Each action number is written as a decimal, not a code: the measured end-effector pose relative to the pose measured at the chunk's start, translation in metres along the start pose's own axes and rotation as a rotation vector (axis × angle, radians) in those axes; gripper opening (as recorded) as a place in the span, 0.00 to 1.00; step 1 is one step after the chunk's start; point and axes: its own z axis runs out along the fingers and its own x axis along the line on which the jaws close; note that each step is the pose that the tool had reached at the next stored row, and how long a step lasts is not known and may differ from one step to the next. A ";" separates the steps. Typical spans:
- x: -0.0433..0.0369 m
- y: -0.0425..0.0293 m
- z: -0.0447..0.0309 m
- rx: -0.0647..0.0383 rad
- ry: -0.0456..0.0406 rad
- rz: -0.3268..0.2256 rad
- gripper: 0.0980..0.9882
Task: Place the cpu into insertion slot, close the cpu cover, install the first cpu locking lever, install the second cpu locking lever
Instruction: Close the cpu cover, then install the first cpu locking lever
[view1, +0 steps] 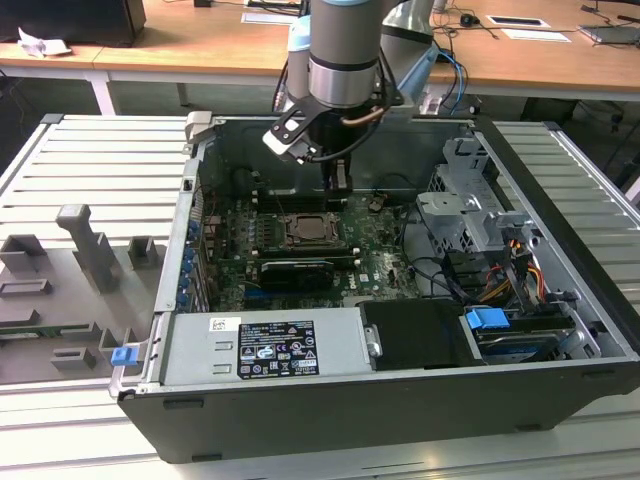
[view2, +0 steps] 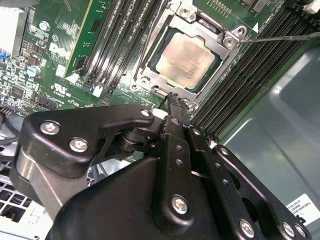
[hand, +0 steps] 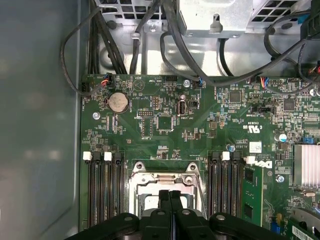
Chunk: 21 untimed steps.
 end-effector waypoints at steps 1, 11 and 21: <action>0.0000 -0.0008 0.0000 0.000 0.0000 0.000 0.01; 0.0001 -0.0151 -0.0003 0.000 0.0000 0.000 0.01; 0.0003 -0.0274 -0.0007 0.000 0.0000 0.000 0.01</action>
